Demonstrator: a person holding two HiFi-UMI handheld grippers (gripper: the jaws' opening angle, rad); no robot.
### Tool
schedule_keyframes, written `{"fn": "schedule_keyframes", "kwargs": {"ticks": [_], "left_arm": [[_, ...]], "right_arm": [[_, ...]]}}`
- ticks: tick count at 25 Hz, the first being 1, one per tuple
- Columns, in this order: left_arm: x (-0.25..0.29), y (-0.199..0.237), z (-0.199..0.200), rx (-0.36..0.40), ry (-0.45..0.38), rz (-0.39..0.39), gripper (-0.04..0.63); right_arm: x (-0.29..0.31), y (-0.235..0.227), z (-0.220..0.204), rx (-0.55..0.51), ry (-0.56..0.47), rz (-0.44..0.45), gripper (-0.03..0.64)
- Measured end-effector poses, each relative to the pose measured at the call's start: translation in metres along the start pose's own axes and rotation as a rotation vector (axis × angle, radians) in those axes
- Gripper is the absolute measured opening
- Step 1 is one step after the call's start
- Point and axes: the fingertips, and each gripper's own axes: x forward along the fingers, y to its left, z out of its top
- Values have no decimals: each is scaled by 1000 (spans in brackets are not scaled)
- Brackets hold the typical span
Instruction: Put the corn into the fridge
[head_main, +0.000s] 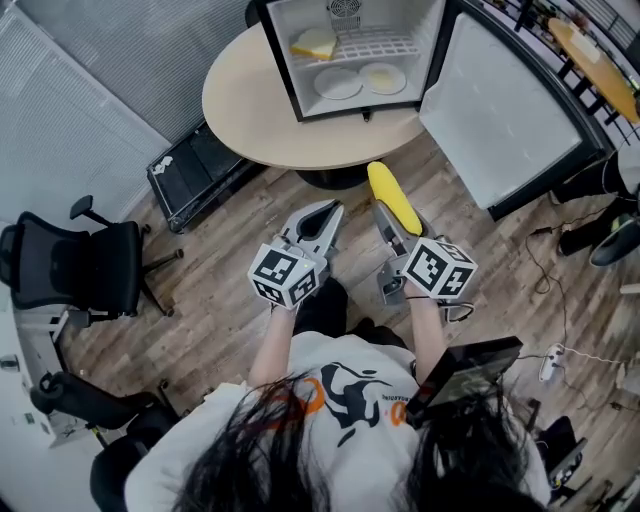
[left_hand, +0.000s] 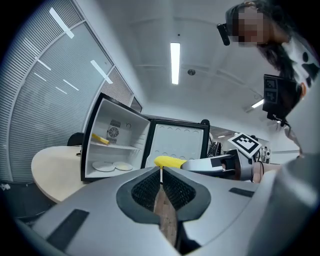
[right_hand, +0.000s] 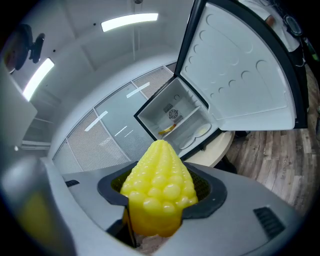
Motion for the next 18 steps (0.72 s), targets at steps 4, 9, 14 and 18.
{"fn": "schedule_keyframes", "kwargs": {"ticks": [4, 9, 14, 18], "left_arm": [[19, 29, 1, -3, 18, -20, 11], [47, 74, 12, 4, 25, -41, 11], [61, 119, 27, 6, 17, -36, 11], [68, 147, 30, -3, 20, -39, 11]], "right_arm": [[28, -10, 11, 9, -5, -30, 259], [68, -16, 28, 12, -14, -63, 259], [104, -17, 43, 26, -28, -81, 259], [132, -17, 55, 24, -41, -98, 259]]}}
